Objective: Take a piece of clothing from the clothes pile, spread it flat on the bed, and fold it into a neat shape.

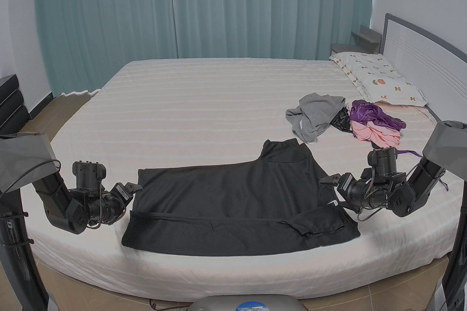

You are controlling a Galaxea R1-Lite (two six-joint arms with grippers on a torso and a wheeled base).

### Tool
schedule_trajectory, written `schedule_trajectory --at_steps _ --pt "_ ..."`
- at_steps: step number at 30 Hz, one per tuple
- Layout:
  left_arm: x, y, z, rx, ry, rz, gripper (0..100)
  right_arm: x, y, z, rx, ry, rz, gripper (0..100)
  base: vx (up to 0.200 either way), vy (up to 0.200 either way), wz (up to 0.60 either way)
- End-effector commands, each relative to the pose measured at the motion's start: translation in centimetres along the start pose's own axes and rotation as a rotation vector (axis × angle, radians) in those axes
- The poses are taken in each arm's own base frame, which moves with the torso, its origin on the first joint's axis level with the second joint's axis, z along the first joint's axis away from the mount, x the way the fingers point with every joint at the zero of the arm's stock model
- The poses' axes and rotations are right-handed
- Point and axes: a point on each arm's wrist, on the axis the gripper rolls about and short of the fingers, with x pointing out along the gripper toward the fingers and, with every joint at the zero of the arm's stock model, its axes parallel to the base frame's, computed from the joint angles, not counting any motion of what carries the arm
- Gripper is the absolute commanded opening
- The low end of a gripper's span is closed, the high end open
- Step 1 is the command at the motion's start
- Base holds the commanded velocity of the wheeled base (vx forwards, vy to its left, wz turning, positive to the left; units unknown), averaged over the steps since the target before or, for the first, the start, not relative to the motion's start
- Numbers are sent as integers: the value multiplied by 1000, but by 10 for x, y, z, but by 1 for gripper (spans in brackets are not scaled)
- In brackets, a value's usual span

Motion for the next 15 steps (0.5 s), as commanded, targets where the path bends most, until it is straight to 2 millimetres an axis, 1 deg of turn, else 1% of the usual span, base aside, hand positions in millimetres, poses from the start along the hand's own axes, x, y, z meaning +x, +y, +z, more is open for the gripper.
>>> schedule_trajectory --at_steps 1,5,7,12,13,15 --pt "-7 -4 0 3 -2 -14 100 1 -2 -13 -10 10 1 100 0 0 0" --pt "-9 -4 -8 15 43 18 100 0 -2 -14 -14 -11 13 100 0 0 0" --pt "-10 -3 -15 28 89 52 100 -2 -6 -17 -12 -21 2 100 0 0 0" --pt "-12 -4 -17 33 100 57 100 -4 -7 -21 -13 -13 -4 100 0 0 0" --pt "-11 -7 -23 45 122 60 100 -4 -8 -21 -15 -15 -2 100 0 0 0" --pt "-8 -8 -27 55 142 71 100 -3 -7 -21 -16 -19 3 100 0 0 0"
